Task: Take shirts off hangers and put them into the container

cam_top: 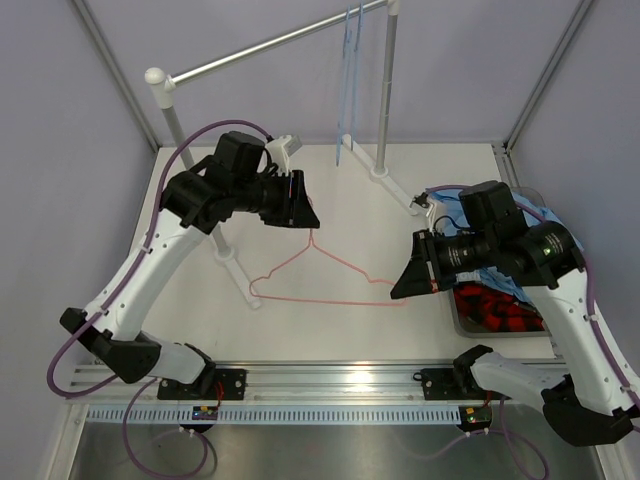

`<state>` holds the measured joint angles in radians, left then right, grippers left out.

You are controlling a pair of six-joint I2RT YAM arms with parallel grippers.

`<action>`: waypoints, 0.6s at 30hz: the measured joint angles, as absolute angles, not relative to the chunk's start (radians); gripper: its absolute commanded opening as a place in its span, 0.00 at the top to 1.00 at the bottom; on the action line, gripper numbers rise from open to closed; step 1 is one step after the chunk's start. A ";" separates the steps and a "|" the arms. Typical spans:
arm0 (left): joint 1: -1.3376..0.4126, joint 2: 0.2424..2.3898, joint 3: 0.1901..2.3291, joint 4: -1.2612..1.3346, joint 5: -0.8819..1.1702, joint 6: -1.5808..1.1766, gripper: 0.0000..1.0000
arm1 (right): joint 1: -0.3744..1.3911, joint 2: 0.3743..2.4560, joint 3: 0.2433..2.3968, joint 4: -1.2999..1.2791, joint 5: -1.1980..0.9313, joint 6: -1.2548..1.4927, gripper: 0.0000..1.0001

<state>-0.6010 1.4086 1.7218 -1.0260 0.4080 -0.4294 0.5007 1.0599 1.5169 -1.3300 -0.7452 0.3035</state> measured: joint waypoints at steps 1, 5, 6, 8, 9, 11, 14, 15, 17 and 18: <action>-0.601 1.406 1.722 -1.021 0.408 -0.435 0.52 | 0.504 1.060 1.517 -1.332 -0.738 0.308 1.00; -0.601 1.380 1.738 -1.009 0.407 -0.451 0.42 | 0.509 1.069 1.523 -1.336 -0.706 0.318 1.00; -0.601 1.373 1.753 -1.010 0.406 -0.453 0.41 | 0.510 1.073 1.529 -1.336 -0.697 0.320 1.00; -0.601 1.359 1.778 -1.009 0.394 -0.453 0.40 | 0.511 1.081 1.547 -1.335 -0.685 0.326 1.00; -0.601 1.346 1.790 -1.011 0.385 -0.454 0.40 | 0.511 1.086 1.558 -1.332 -0.678 0.327 1.00; -0.601 1.316 1.808 -1.021 0.360 -0.457 0.41 | 0.511 1.098 1.581 -1.330 -0.669 0.331 1.00; -0.601 1.252 1.810 -1.040 0.323 -0.469 0.49 | 0.515 1.128 1.634 -1.320 -0.644 0.336 1.00; -0.601 1.218 1.800 -1.038 0.311 -0.477 0.51 | 0.518 1.144 1.664 -1.322 -0.631 0.337 1.00; -0.601 1.141 1.748 -1.023 0.298 -0.492 0.52 | 0.527 1.183 1.736 -1.311 -0.606 0.337 1.00; -0.601 1.099 1.713 -1.022 0.294 -0.500 0.53 | 0.532 1.204 1.774 -1.306 -0.591 0.336 1.00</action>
<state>-0.6010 1.0988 1.7126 -1.0218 0.2939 -0.5003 0.5320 1.2041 1.7744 -1.3060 -0.5911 0.3363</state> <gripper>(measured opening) 0.481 0.033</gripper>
